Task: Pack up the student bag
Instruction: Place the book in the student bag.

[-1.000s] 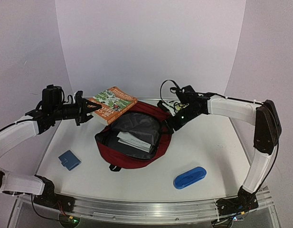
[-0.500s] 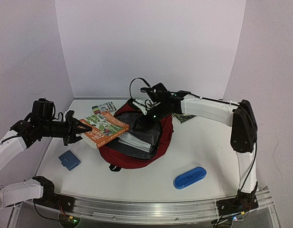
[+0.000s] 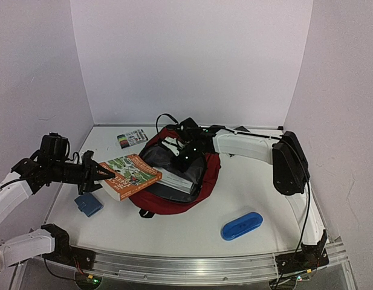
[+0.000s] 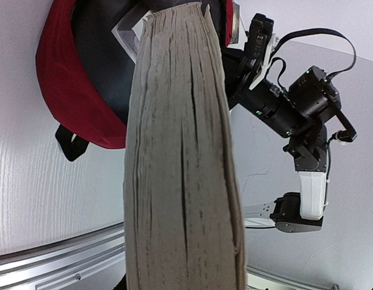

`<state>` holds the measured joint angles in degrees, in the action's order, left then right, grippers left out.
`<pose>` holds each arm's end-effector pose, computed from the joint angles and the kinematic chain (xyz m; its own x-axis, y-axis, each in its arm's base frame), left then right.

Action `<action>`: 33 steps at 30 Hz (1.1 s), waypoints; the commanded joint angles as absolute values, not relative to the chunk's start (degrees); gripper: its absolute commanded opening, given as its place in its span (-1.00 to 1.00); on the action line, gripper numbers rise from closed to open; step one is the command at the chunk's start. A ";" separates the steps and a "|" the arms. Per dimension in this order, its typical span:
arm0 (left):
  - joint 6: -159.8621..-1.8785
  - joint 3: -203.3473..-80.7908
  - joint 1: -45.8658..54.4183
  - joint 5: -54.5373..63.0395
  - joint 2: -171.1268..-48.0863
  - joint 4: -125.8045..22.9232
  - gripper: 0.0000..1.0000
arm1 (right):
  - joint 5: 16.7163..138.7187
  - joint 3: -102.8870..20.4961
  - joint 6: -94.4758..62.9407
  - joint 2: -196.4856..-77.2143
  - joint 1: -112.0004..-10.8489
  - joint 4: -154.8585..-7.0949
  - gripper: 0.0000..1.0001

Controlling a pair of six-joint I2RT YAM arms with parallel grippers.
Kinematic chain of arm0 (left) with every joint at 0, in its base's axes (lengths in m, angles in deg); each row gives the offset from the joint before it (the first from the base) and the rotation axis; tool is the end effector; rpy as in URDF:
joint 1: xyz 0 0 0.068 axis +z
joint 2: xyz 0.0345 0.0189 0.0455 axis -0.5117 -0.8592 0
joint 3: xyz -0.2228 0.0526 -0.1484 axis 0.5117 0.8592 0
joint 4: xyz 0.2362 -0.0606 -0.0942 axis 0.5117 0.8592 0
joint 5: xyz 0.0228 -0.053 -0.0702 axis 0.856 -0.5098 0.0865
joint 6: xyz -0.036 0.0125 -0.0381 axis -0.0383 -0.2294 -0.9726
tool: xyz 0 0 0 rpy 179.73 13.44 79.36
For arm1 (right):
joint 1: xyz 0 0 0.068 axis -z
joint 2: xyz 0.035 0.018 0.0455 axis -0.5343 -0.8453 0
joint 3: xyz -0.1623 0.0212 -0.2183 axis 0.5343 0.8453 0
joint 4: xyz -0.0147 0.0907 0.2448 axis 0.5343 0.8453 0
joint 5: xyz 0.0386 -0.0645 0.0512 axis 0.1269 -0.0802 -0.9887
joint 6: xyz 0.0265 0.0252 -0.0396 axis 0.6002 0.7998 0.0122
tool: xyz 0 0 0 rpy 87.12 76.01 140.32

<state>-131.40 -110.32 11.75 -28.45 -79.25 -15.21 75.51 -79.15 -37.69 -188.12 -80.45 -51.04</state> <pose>0.1447 -0.0745 0.2772 -0.9216 -0.3881 -0.0019 -0.1819 0.4363 -0.8812 0.3426 0.3917 0.2040 -0.2775 -0.6949 -0.6634 -0.9123 0.4072 -0.0448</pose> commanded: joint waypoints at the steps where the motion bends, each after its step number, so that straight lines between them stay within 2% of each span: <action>1: -127.55 -109.05 11.81 -35.72 -80.11 -20.56 -1.00 | 77.31 -83.66 -36.37 -185.60 -80.20 -50.31 -1.00; 14: -131.96 -104.04 11.25 -41.63 -90.22 -44.79 -1.00 | 71.05 -88.17 -31.22 -179.69 -80.22 -49.30 -1.00; 22: -133.80 -103.63 10.99 -31.07 -100.92 -57.32 -1.00 | 70.30 -87.94 -32.12 -177.55 -80.18 -49.14 -1.00; 25: -133.32 -107.96 9.97 -28.20 -109.47 -60.91 -0.99 | 70.11 -87.83 -32.10 -177.47 -80.20 -49.14 -1.00; 27: -130.70 -114.58 7.38 -26.35 -116.72 -58.08 -0.93 | 69.97 -87.94 -31.89 -177.63 -80.20 -49.14 -1.00; 30: -126.12 -124.25 3.18 -21.75 -125.25 -49.40 -0.71 | 69.49 -88.01 -31.15 -178.16 -79.90 -49.14 -1.00; 33: -128.01 -127.04 0.74 -17.08 -128.90 -49.08 -0.49 | 69.40 -87.75 -30.50 -178.50 -79.50 -49.14 -1.00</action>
